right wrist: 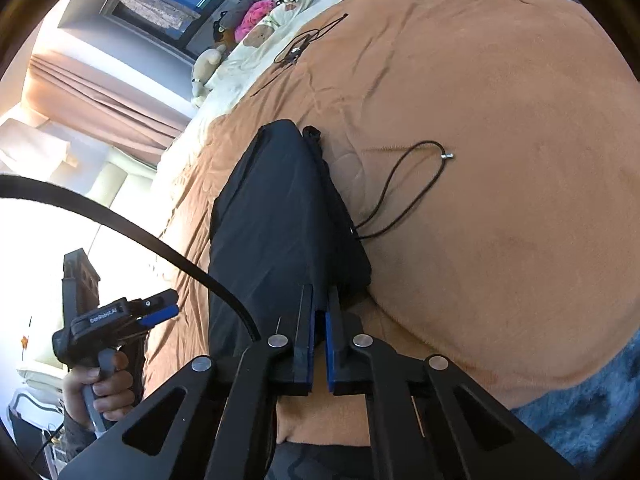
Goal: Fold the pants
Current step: 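Open both tools and release the folded black pants onto the bed, then grasp the folded pants end with the left tool while the right tool closes beside it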
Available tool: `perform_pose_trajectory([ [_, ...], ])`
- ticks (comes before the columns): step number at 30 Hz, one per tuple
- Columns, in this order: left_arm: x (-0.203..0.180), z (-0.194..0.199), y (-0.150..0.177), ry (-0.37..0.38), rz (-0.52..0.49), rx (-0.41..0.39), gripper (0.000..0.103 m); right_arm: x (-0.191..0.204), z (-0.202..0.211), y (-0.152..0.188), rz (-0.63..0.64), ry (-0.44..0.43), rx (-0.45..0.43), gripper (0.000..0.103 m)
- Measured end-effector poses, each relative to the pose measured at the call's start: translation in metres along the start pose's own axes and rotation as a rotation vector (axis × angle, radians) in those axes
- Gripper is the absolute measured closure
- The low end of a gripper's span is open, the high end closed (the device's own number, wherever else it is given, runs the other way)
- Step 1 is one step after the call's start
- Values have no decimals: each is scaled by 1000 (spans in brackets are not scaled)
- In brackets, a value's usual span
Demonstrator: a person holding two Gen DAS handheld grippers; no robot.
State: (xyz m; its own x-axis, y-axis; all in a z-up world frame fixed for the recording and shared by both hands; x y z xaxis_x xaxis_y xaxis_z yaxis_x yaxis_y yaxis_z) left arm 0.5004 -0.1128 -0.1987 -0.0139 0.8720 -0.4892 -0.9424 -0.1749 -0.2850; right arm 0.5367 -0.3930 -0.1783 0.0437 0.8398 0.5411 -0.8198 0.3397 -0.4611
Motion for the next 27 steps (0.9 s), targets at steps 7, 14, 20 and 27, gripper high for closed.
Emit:
perform_pose_trajectory([
  [7,17,-8,11,12,27,21,44,4,7,23,-21,-16,31,103],
  [14,24,-16,16,26,51,28,44,-4,13,24,22,49,46,103],
  [20,29,-21,17,53,96,19,44,10,20,7,98,38,51,73],
  [27,35,-24,13,75,146,-11,44,17,13,-38,173,8,31,34],
])
Point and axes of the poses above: each gripper's, at about its wrist camera, not at the fingertips, and z roughly against the way its jaws point, x to its left, y to its underside, the point moved 9 cm from there along -z, roughly the way its jaws point, and after that the axes turned 7 degrees about y, right-handed, at the moved point
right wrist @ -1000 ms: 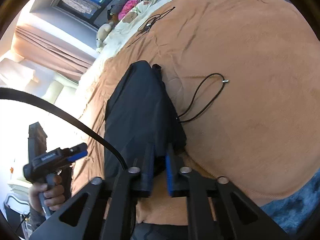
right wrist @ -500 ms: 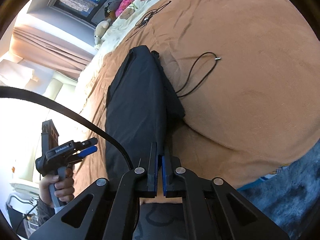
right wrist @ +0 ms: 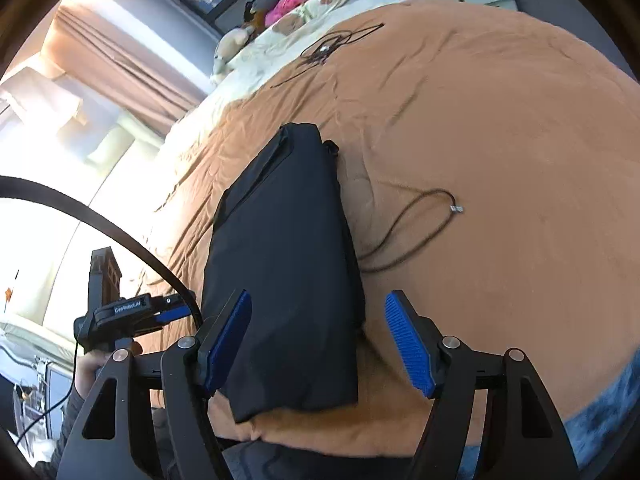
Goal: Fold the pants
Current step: 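Grasp the folded pants end with the left tool while the right tool closes beside it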
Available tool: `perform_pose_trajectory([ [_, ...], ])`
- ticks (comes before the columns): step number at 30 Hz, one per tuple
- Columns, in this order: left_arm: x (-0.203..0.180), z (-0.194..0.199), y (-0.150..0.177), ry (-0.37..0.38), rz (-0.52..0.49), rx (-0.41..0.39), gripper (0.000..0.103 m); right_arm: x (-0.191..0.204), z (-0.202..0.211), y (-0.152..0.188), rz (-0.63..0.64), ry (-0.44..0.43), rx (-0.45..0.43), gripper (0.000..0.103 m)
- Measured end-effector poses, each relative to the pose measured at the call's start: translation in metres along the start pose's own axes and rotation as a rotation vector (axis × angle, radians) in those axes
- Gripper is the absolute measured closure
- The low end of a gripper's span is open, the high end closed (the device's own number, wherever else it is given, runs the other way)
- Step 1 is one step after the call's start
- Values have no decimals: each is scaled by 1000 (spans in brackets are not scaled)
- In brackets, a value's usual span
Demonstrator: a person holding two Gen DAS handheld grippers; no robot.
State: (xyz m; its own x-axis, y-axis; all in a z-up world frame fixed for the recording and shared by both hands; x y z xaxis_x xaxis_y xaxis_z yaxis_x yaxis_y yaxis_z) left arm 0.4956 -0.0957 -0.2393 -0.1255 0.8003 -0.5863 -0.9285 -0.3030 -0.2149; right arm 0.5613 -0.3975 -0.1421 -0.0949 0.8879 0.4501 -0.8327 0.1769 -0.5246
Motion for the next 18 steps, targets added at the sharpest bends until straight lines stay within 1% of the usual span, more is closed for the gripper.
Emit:
perform_pose_trajectory([
  [4,3,-4,-3,17,29,-10,44,0,-24,-18,37,-39,58,34],
  [9,12,-1,-6,35,76,-45,44,1,-56,-41,101,-85,136,34],
  [12,15,1,-8,54,97,-55,44,2,-77,-49,128,-99,193,34],
  [16,18,1,-9,68,112,-62,44,1,-104,-57,132,-122,261,35],
  [18,20,2,-10,72,118,-68,45,0,-115,-60,134,-117,287,35],
])
Point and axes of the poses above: each gripper's, at about its wrist camera, not at the fingertips, and z roughly against the way its jaws point, x to its left, y to its underside, the point moved 9 cm from there along -z, roughly the way its jaws point, and after that the axes turned 7 degrees about y, right-handed, at the moved point
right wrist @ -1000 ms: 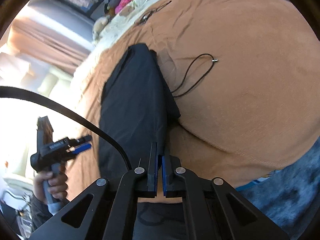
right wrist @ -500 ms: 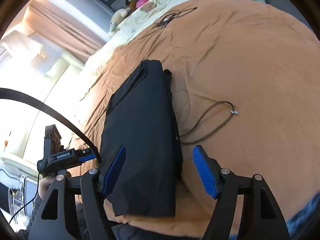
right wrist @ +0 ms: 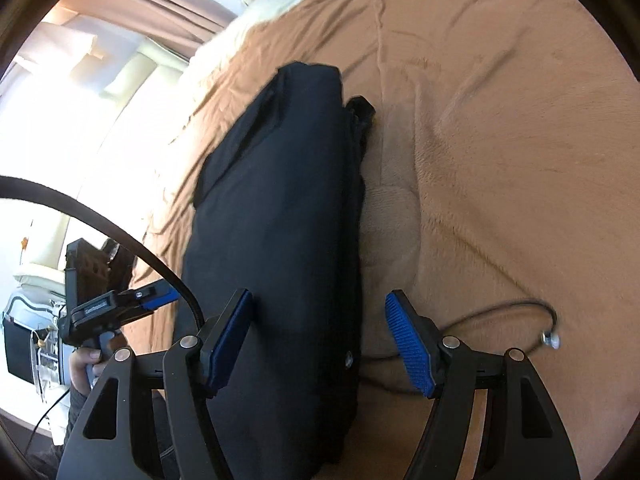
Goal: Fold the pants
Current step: 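Grasp the folded pants end with the left tool while the right tool closes beside it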
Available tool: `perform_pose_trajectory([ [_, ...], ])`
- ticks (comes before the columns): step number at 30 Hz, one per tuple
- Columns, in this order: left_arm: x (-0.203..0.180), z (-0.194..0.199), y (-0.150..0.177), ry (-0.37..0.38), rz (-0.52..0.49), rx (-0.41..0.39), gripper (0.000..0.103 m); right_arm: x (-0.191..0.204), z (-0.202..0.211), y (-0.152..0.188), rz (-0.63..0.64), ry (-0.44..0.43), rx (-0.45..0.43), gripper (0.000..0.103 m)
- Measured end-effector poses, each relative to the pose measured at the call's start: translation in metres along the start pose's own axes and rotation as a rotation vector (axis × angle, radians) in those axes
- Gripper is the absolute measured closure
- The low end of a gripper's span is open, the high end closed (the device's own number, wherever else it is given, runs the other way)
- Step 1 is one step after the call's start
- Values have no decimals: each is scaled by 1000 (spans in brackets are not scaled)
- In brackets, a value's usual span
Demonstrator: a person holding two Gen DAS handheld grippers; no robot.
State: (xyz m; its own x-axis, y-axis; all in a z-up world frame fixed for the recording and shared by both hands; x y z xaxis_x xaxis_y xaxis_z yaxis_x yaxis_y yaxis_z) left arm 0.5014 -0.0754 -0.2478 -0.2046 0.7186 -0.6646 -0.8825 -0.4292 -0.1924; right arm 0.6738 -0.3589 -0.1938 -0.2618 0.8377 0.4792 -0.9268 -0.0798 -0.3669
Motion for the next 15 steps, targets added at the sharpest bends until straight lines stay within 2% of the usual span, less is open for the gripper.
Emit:
perform_pose_trajectory([
  [4,6,1,-1,18,23,-19,47,4,-13,-8,11,-33,30,35],
  [8,12,-6,1,49,64,-17,58,0,-15,-12,5,-49,56,37],
  [9,12,-8,2,57,70,-17,61,-1,-15,-13,-3,-55,61,39],
  [11,11,-12,3,76,77,-24,62,-3,-15,-15,-25,-68,64,55],
  [13,8,-14,3,87,81,-29,66,-1,-16,-18,-28,-85,66,60],
  [15,3,-16,4,103,80,-26,79,0,-18,-19,-17,-58,66,62],
])
Point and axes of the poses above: each gripper's, at about its wrist camera, not at the fingertips, and z roughly against the way its jaws point, x to its left, y to its underside, the point moved 9 cm from there along -z, roughly the way its jaws point, and after that the axes turned 7 degrees about y, right-handed, at the moved point
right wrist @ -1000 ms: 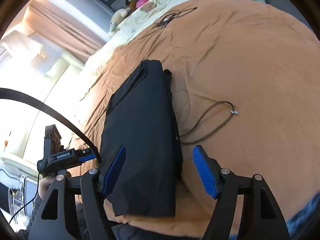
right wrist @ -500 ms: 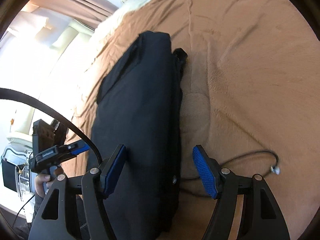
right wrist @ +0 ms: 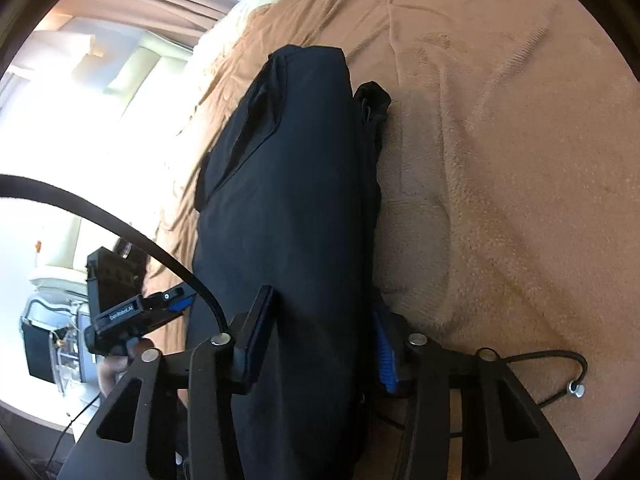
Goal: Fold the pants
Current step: 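Grasp the folded pants end with the left tool while the right tool closes beside it, then lift the folded pants with both tools and carry them toward the bed edge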
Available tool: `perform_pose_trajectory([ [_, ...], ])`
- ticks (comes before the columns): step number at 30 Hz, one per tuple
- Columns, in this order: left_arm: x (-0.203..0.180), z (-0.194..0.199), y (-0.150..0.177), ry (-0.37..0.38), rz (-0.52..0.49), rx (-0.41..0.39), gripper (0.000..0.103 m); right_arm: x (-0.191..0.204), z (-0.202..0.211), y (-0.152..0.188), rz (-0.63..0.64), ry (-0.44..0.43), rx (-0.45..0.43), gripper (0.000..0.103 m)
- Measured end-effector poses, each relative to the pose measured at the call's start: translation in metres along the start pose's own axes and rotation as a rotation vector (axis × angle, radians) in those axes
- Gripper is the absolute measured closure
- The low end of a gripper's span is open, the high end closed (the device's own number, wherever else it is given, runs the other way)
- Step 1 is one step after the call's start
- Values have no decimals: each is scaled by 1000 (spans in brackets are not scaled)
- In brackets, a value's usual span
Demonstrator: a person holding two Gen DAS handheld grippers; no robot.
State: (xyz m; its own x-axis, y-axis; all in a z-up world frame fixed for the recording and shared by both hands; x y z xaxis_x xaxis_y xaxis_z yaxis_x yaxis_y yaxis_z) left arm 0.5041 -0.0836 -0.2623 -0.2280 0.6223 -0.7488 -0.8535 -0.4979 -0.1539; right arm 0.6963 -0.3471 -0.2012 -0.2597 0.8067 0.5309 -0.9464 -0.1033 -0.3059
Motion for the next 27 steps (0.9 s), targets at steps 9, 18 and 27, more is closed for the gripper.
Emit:
perform_pose_trajectory([
  [9,-9,5,-5,-1,-30,-1,80,0,12,1,58,34,-44,71],
  [18,0,-6,-19,15,19,1,68,-12,0,-8,-16,4,-30,47],
  [27,-7,-15,-31,59,20,-7,68,-8,-20,-20,-27,-92,4,47],
])
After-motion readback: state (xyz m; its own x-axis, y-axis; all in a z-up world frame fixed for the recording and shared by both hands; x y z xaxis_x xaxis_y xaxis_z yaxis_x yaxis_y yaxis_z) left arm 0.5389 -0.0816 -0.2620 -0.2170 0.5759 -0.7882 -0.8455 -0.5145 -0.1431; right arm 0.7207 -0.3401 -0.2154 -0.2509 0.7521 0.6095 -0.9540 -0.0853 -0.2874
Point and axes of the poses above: each gripper's, at about its wrist camera, not at the fingertips, and z roughly against the way its jaws point, x to its left, y to its underside, the point moved 9 cm from there along -z, roughly the way its jaws point, and after that the axes turned 7 degrees about y, right-handed, at the moved point
